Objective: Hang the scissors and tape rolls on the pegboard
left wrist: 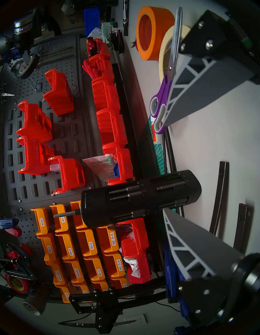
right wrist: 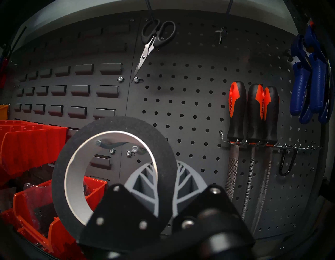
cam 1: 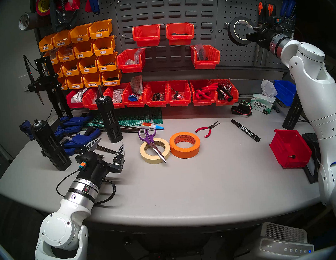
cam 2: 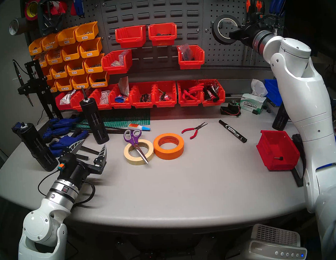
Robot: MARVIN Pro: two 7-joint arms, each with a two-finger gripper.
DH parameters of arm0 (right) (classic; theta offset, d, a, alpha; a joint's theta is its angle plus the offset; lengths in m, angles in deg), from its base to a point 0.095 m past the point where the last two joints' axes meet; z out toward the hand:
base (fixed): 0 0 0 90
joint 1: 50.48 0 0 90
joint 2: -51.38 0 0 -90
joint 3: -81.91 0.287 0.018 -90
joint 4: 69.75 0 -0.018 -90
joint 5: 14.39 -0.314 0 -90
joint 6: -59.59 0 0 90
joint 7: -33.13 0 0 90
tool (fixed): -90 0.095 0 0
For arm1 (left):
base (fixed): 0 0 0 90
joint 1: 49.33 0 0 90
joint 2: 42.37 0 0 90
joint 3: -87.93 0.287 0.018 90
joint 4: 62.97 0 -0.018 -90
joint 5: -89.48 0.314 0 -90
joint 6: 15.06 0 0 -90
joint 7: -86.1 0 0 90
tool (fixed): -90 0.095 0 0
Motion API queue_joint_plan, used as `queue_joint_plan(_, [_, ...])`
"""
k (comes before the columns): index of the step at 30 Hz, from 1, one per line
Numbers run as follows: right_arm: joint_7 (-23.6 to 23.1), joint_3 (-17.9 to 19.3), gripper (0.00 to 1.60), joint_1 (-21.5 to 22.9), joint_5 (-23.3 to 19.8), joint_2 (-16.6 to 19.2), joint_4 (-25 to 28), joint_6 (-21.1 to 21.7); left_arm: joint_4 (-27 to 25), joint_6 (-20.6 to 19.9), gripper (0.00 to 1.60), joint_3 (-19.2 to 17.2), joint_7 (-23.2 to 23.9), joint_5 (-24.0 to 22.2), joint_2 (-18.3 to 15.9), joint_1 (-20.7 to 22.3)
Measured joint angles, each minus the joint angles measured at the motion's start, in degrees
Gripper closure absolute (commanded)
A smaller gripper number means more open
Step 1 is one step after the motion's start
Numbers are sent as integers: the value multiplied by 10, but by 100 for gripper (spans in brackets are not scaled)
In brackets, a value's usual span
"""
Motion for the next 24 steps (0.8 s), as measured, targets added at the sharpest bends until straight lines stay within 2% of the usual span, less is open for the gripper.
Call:
queue_joint_plan(2, [1,0,111,-1,1,0,1,0,0,0,0,0,0,0,0,0])
queue_joint_plan(5, [2,0,100,-4,2,1,2,0,0,0,0,0,0,0,0,0])
queue_joint_plan(15, [3,3,97,-9,2,2,7,-1,0,0,0,0,0,0,0,0])
queue_joint_plan(21, [1,11,73,-15,-1,5,20,0,0,0,0,0,0,0,0,0])
queue_joint_plan(23, [-3,17,93,-19,-7,7,29,0,0,0,0,0,0,0,0,0])
queue_joint_plan(24, [-4,18,93,-19,-8,8,30,0,0,0,0,0,0,0,0,0])
